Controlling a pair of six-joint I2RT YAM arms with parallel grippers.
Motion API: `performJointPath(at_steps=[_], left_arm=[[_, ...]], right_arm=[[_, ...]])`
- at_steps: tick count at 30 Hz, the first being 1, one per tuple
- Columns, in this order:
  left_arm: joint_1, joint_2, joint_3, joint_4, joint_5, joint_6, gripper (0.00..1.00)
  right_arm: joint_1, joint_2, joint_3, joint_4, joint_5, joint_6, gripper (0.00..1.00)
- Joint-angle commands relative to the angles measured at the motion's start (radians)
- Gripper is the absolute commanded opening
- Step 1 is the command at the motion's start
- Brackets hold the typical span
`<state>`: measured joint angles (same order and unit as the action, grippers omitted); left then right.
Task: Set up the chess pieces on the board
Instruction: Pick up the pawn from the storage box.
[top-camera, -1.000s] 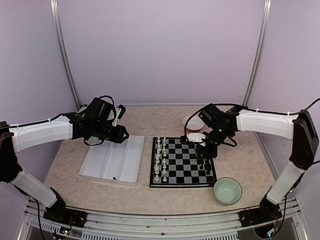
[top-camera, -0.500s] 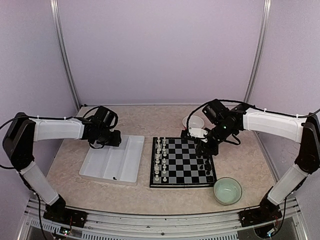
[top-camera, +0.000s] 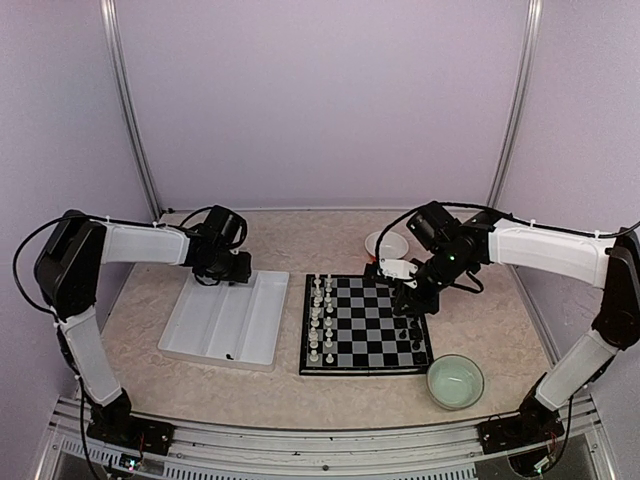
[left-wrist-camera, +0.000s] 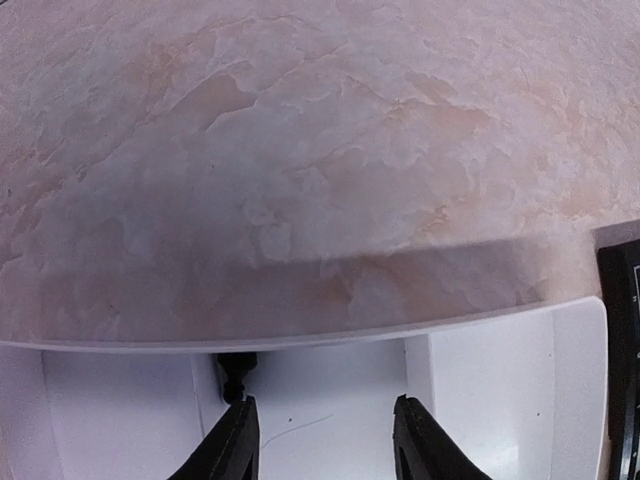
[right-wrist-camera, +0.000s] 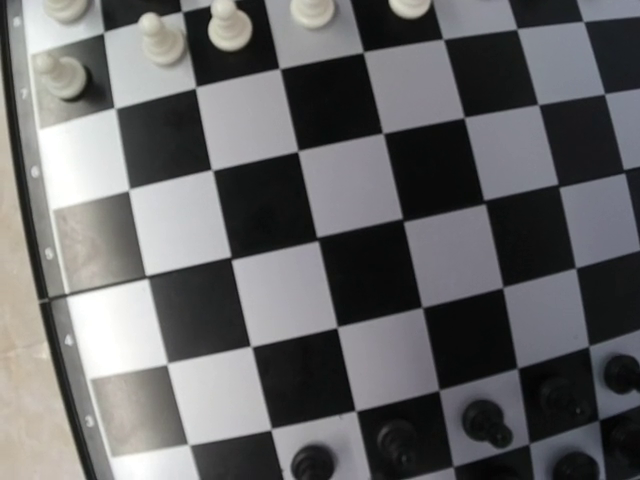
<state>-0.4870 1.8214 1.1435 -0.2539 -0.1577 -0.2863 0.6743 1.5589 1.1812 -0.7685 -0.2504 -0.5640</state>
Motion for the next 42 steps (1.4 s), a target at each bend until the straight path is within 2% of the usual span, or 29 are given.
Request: performJointPath(at_steps=[1,11,20,25,36,42], left_arm=[[0.009,0.070,0.063,-0.013,-0.044,0.009,0.47],[0.010,0.136,0.112,-0.063,-0.157,-0.025,0.48],[0.014,0.221,0.138,-0.061,-0.144,-0.039,0.52],[0.021,0.225,0.139,-0.059,-0.118,-0.051,0.47],[0.031,0.227,0.137,-0.117,-0.086,-0.060,0.25],[0.031,0.240,0.131,-0.146,-0.067,-0.064,0.24]], right_arm=[[0.008,-0.035,-0.016,0.007,-0.012,-0.004,0.22],[0.008,-0.046,-0.035,0.016,-0.013,-0.005,0.21],[0.008,-0.039,-0.041,0.021,-0.024,-0.005,0.21],[0.008,-0.033,-0.042,0.025,-0.027,-0.004,0.21],[0.008,-0.012,-0.040,0.031,-0.038,-0.001,0.19],[0.008,-0.005,-0.038,0.032,-0.038,-0.002,0.19]])
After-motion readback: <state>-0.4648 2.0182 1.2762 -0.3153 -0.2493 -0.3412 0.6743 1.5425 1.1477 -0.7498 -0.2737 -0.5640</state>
